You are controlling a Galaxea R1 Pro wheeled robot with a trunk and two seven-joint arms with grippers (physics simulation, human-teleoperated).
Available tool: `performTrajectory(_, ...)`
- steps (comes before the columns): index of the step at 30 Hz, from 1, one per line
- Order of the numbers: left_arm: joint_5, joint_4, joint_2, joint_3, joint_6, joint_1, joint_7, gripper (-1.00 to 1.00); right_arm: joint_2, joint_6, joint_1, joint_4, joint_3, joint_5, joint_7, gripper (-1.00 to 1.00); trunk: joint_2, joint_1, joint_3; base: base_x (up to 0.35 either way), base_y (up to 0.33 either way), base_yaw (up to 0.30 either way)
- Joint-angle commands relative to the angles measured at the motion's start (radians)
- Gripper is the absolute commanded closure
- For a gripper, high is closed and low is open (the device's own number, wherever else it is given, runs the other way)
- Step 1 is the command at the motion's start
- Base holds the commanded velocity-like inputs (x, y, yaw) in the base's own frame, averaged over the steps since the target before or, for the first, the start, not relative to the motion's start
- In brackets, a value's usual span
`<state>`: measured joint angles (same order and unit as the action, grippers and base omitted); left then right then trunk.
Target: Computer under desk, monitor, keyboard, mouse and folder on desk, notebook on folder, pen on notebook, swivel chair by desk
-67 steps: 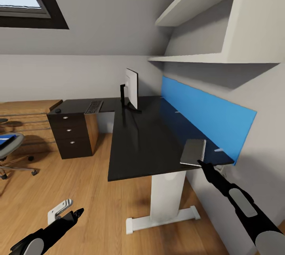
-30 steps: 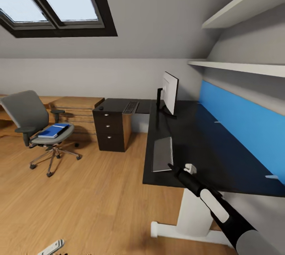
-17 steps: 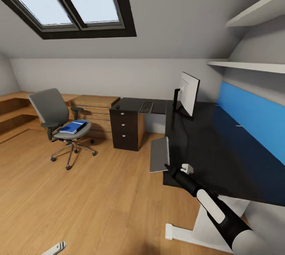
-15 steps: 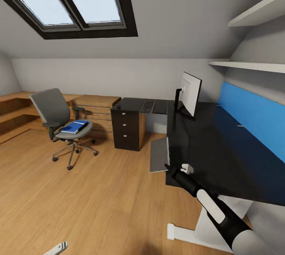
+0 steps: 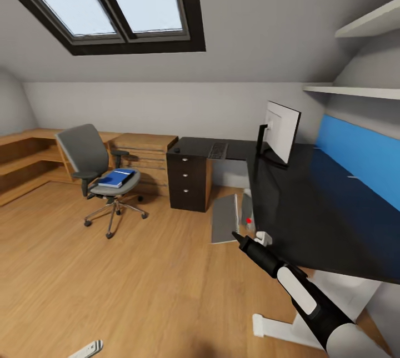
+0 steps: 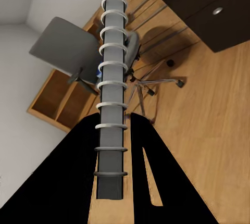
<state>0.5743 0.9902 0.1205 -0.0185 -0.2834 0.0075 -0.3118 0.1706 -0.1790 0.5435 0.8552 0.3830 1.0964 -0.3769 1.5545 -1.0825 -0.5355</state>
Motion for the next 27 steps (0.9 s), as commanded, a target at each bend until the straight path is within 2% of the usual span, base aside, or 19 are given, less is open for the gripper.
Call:
performTrajectory(1, 0.009, 0.002, 0.001, -0.003, -0.003, 0.000, -0.007, -1.00, 0.001, -0.004, 0.001, 0.000, 0.002, 0.013, -0.005, 1.00, 0.001, 0.000, -0.001, 0.000, 0.301, 0.000)
performTrajectory(9, 0.009, 0.002, -0.001, -0.007, -0.003, 0.000, -0.006, -1.00, 0.001, -0.008, 0.001, 0.001, 0.002, 0.014, -0.015, 1.00, 0.001, 0.000, -0.001, 0.000, 0.301, 0.000)
performTrajectory(21, 0.009, 0.002, -0.004, -0.008, -0.003, 0.000, -0.006, -1.00, 0.001, -0.003, 0.001, 0.000, 0.002, 0.012, -0.019, 1.00, 0.001, 0.000, -0.001, 0.223, 0.273, 0.000)
performTrajectory(27, 0.009, 0.001, -0.004, -0.008, -0.002, 0.000, -0.006, -1.00, 0.001, -0.001, 0.001, -0.001, 0.002, 0.011, -0.019, 1.00, -0.041, 0.023, 0.018, 0.276, 0.226, 0.000)
